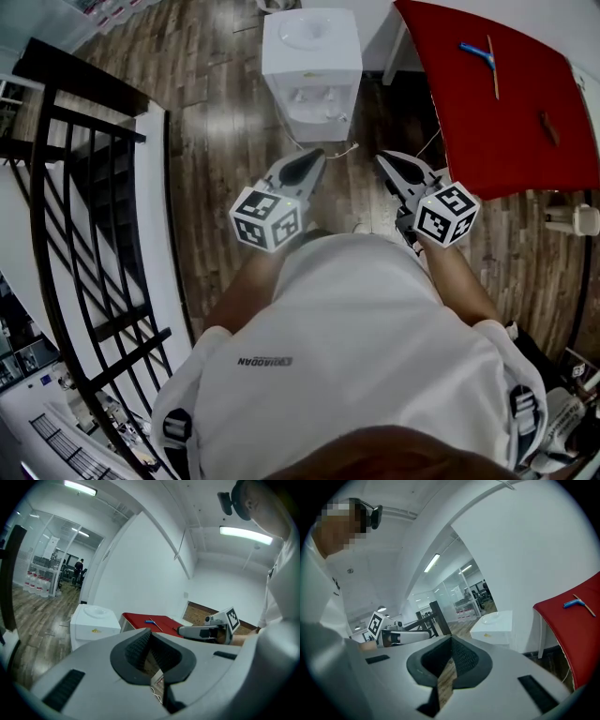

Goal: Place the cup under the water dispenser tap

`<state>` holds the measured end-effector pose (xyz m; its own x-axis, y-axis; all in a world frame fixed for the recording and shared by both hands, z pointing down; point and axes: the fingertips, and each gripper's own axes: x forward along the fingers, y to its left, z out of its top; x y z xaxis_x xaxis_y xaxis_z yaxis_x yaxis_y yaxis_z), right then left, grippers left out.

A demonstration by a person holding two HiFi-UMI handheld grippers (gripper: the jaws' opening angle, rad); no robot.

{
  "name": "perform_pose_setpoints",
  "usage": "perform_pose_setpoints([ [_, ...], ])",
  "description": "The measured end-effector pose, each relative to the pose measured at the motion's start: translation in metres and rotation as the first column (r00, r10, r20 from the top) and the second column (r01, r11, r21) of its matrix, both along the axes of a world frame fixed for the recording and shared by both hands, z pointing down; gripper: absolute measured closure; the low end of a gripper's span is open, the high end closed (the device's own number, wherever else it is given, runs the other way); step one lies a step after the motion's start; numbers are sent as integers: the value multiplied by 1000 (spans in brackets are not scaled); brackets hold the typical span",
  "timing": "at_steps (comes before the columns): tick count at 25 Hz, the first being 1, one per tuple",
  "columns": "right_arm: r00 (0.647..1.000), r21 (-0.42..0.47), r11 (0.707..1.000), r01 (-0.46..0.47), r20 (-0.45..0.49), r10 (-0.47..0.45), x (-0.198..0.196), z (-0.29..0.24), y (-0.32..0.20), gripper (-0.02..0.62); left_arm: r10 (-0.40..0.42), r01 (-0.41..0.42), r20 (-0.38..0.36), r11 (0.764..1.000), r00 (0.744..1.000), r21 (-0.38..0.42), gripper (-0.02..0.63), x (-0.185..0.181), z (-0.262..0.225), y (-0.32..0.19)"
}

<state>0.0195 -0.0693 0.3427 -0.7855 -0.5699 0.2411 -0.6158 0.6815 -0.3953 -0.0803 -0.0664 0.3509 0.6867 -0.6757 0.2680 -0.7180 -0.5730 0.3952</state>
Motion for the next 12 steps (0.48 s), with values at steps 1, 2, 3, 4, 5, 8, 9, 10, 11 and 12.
perform_pose_setpoints([
  [1, 1000, 2, 1000, 3, -3, -3, 7, -1, 2, 574, -8, 8, 5, 1000, 1000, 1, 611, 5, -2, 3],
  [2, 1000, 6, 1000, 6, -7, -6, 14, -2, 3, 574, -17, 17, 11, 1000, 1000, 5, 611, 9, -4, 7],
  [3, 1000, 9, 1000, 11, -9, -11, 20, -4, 5, 574, -28, 28, 17, 1000, 999, 10, 611, 12, -6, 10],
  [4, 1000, 10, 1000, 18, -8, -18, 25, -4, 6, 574, -44, 43, 20, 999, 999, 14, 611, 14, -7, 13],
  [5, 1000, 8, 1000, 27, -9, -27, 30, -3, 8, 574, -60, 60, 22, 998, 998, 15, 611, 15, -7, 16],
  [8, 998, -1, 998, 64, -24, -64, 42, 5, 16, 574, -103, 103, 25, 995, 994, 7, 611, 24, -3, 25],
  [9, 997, -1, 997, 76, -29, -76, 44, 8, 18, 574, -115, 114, 27, 993, 993, 4, 611, 26, -1, 29],
  [10, 996, -1, 996, 86, -31, -86, 46, 12, 19, 574, -126, 126, 31, 992, 992, 3, 611, 28, 0, 33],
  [11, 995, -1, 996, 91, -30, -91, 47, 16, 20, 574, -137, 137, 36, 991, 990, 1, 611, 29, 2, 37],
  [12, 995, -5, 996, 93, -28, -93, 49, 20, 20, 574, -147, 147, 42, 989, 988, -3, 611, 29, 4, 42],
])
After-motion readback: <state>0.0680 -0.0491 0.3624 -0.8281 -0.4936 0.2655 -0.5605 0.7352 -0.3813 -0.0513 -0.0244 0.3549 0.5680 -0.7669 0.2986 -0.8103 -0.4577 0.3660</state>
